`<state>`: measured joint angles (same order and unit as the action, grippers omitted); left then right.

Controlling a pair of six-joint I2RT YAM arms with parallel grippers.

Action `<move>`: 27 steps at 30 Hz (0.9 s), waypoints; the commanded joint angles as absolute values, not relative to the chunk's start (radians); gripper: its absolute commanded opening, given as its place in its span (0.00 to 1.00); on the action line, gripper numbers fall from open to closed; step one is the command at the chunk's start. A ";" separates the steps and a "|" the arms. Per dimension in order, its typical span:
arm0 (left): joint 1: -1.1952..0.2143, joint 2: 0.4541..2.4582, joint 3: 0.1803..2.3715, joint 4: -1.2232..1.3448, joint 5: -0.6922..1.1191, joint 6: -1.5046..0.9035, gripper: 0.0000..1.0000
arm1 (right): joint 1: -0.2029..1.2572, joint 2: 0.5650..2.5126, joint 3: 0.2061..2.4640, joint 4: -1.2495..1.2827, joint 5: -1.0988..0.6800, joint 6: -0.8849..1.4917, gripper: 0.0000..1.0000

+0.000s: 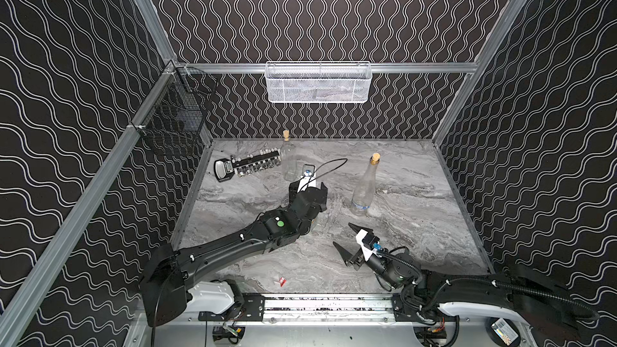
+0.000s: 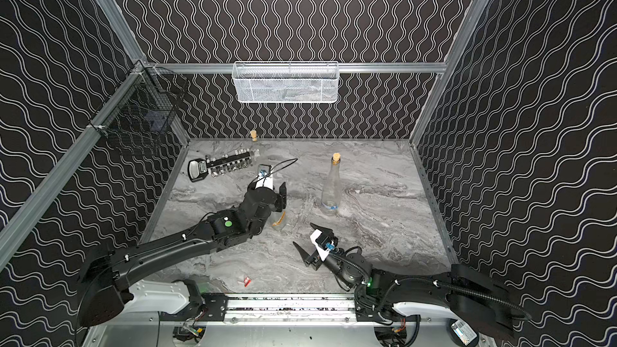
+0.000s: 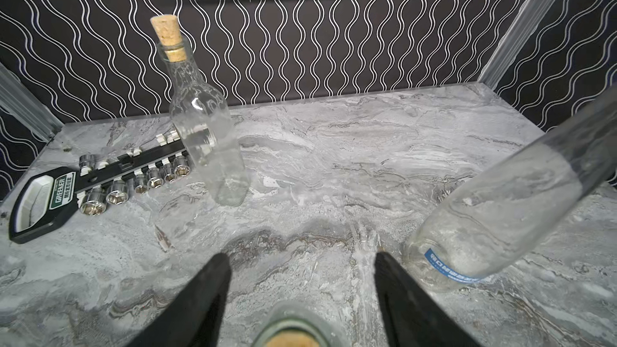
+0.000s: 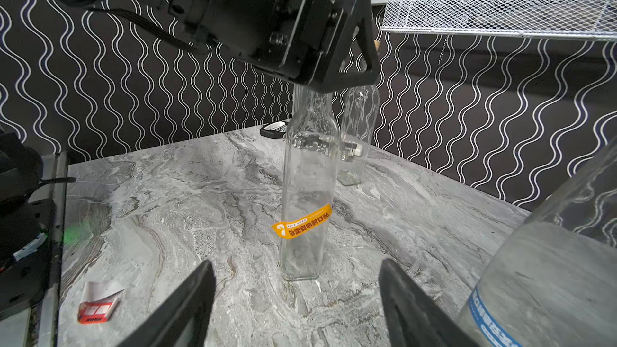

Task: Remove the label from the bottle
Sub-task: Adjust the bottle at the center of the board.

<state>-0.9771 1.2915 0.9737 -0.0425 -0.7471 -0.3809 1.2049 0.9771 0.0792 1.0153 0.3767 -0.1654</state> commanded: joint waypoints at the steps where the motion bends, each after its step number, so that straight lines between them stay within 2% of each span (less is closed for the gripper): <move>1: -0.977 1.264 0.967 -0.004 -0.702 -0.295 0.85 | 1.207 0.972 0.086 1.020 0.386 -0.161 0.78; 3: -0.976 1.228 0.959 -0.001 -0.641 -0.213 0.92 | 1.206 0.969 0.087 1.014 0.380 -0.161 0.79; 7: -0.936 1.101 0.946 -0.047 -0.414 -0.041 0.96 | 1.206 0.950 0.090 0.996 0.356 -0.154 0.79; 13: -0.701 0.999 0.979 -0.229 0.020 0.032 0.97 | 1.206 0.902 0.088 0.954 0.311 -0.140 0.80; 18: -0.532 1.074 0.994 -0.238 0.440 0.079 0.96 | 1.206 0.896 0.087 0.951 0.269 -0.132 0.81; 22: -0.462 1.156 0.980 -0.149 0.604 0.047 0.94 | 1.206 0.894 0.088 0.946 0.244 -0.129 0.80; 27: -0.420 1.223 0.954 -0.076 0.720 0.051 0.89 | 1.206 0.881 0.072 0.966 0.242 -0.127 0.80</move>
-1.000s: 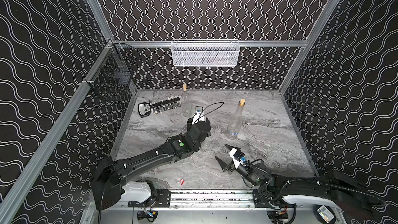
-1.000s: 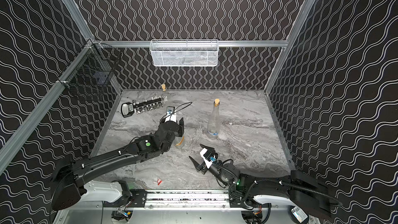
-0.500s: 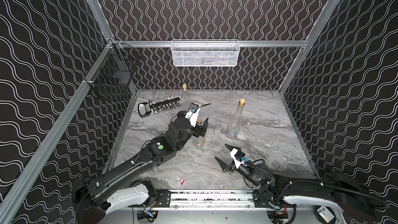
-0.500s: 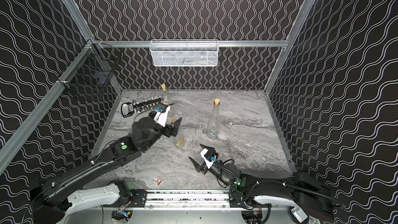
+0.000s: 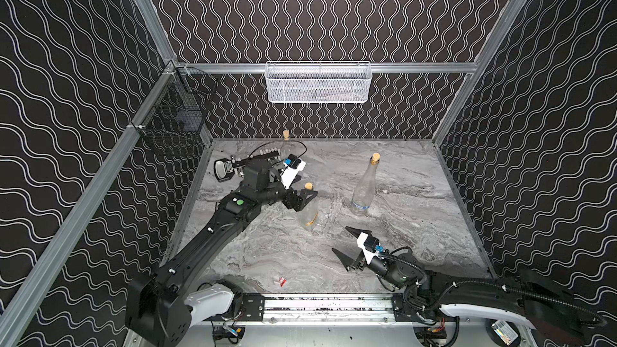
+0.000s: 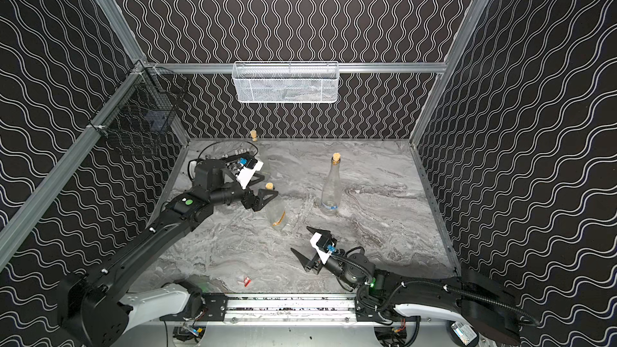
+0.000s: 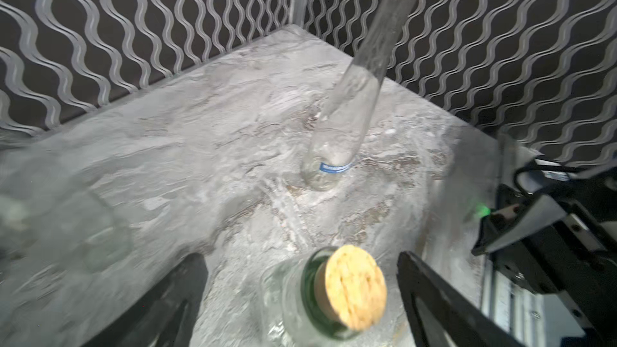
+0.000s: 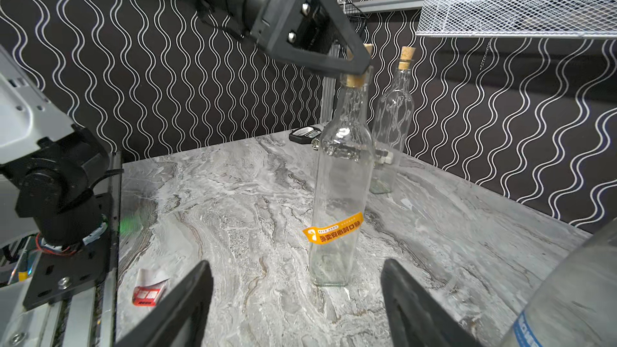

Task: Remove the label from the bottle
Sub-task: Adjust the bottle at the center of the board.

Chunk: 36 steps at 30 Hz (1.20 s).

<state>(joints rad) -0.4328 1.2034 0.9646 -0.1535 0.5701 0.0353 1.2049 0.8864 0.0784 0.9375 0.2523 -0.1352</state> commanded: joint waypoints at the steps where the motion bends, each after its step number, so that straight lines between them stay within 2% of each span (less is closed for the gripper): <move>1: -0.415 1.234 0.948 -0.061 0.747 0.056 0.87 | 1.206 0.877 0.068 0.969 0.241 -0.128 0.80; 7: -0.413 1.291 0.934 -0.002 0.838 0.041 0.76 | 1.207 0.841 0.046 0.968 0.254 -0.127 0.80; 14: -0.417 1.299 0.912 0.034 0.818 0.018 0.58 | 1.206 0.813 0.043 0.948 0.270 -0.118 0.80; 18: -0.427 1.310 0.905 0.051 0.799 0.006 0.44 | 1.206 0.816 0.044 0.948 0.280 -0.120 0.79; 22: -0.445 1.302 0.901 0.043 0.749 0.009 0.22 | 1.206 0.819 0.049 0.945 0.297 -0.118 0.79; 24: -0.453 1.289 0.895 0.036 0.715 0.010 0.19 | 1.206 0.824 0.052 0.941 0.309 -0.117 0.79; 27: -0.482 1.261 0.895 0.017 0.595 -0.010 0.02 | 1.206 0.847 0.065 0.941 0.311 -0.132 0.76; 28: -0.501 1.248 0.897 0.007 0.528 -0.026 0.00 | 1.206 0.857 0.071 0.938 0.299 -0.141 0.76; 34: -0.668 1.150 0.897 -0.029 -0.005 -0.131 0.00 | 1.246 0.947 0.102 0.939 0.345 -0.201 0.74; 36: -0.705 1.127 0.880 -0.011 -0.123 -0.203 0.00 | 1.261 0.986 0.100 0.984 0.373 -0.215 0.74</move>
